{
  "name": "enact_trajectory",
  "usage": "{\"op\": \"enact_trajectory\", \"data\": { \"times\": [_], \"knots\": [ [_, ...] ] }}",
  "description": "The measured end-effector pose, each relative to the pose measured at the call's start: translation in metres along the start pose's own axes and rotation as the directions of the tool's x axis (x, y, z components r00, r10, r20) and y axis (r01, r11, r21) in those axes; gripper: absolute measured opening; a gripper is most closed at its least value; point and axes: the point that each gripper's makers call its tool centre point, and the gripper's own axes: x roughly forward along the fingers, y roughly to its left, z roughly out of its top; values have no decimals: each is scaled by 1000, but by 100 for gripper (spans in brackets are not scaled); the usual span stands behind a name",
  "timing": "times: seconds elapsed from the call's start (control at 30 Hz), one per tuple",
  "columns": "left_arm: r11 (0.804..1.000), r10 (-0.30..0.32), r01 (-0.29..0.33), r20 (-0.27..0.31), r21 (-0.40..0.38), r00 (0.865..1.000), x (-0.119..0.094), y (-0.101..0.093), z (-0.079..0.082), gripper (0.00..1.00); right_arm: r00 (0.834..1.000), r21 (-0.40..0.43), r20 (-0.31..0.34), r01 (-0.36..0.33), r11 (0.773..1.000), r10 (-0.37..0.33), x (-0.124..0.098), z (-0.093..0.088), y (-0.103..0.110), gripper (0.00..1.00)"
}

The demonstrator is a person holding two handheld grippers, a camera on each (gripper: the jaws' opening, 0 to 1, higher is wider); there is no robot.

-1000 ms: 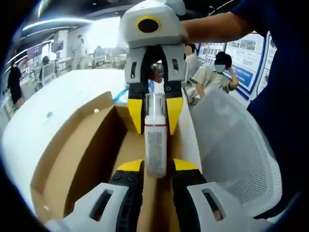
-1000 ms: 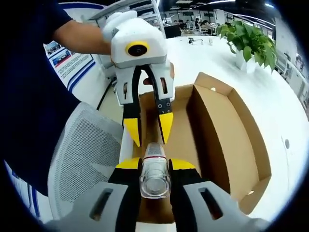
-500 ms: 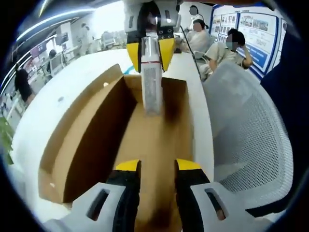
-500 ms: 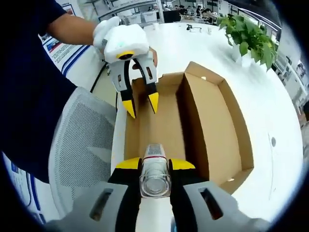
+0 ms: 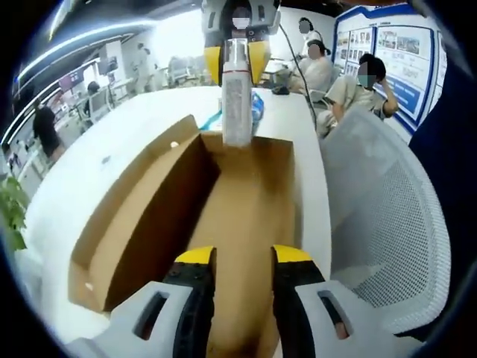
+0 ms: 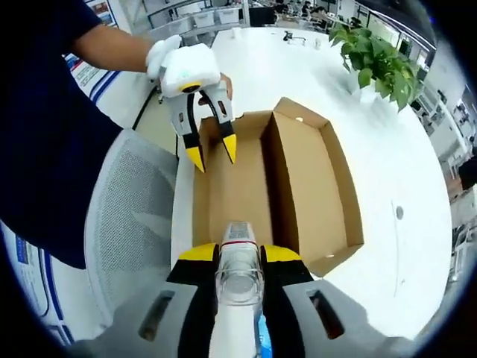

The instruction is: Operate the shoe box by opening the lid, removing the specified soft item, and placing it in the target area until the item is outside and the box remains undamaged.

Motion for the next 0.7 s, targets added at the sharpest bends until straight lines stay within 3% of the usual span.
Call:
{"op": "enact_trajectory", "data": {
  "times": [0.37,0.7],
  "knots": [
    [999,45,-43,138,-17,989,1,-1,31,26,999,23,-43,34,999,-33,-35,-14,-12,19],
    [999,39,-38,152,-8,988,11,-9,48,28,991,13,-119,57,998,-55,-47,-41,-26,19]
  ]
}}
